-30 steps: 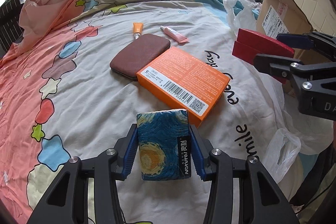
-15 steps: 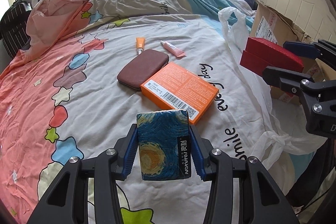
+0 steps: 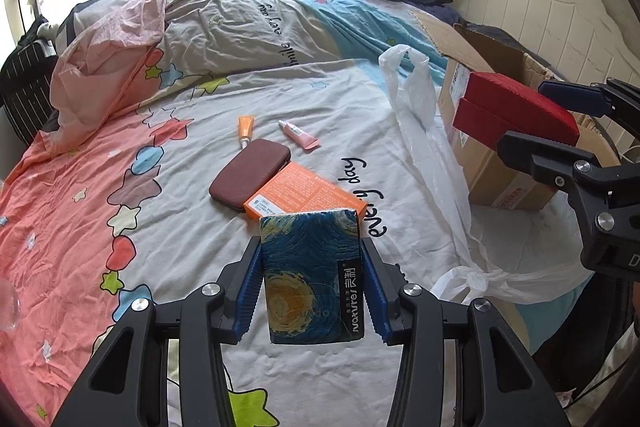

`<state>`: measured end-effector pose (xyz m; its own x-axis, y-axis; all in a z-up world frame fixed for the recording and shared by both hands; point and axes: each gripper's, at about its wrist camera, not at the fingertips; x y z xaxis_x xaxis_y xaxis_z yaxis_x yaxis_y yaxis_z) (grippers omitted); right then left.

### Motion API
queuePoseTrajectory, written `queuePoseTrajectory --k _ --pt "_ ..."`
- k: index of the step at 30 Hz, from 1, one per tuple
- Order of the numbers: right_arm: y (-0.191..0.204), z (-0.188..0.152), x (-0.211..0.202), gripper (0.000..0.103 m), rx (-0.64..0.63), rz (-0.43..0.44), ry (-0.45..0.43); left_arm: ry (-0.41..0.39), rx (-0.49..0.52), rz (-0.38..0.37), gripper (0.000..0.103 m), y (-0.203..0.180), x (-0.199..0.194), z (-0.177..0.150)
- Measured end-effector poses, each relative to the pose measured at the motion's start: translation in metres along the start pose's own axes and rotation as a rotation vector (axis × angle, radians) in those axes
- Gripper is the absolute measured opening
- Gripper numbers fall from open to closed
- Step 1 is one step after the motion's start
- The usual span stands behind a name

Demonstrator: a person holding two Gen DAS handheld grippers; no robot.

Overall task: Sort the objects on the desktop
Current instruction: 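Lift the blue pack and red box and carry both over the cardboard box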

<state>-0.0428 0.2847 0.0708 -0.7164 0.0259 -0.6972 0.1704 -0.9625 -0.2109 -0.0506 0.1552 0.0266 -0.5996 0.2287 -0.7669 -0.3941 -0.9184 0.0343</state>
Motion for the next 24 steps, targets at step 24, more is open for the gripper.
queuePoseTrajectory --k 24 --pt "-0.083 -0.029 -0.049 0.071 0.14 -0.137 -0.041 -0.117 0.166 -0.043 0.047 -0.09 -0.035 0.056"
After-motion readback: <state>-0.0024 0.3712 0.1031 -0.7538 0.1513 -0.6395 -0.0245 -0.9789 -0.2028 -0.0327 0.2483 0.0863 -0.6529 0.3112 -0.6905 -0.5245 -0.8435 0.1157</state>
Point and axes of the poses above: each gripper's, at about its wrist camera, not at the fingertips, and x roughly the way its jaws point, y to its left, z to its top, and after that the axes turned 3 degrees about x, right-handed
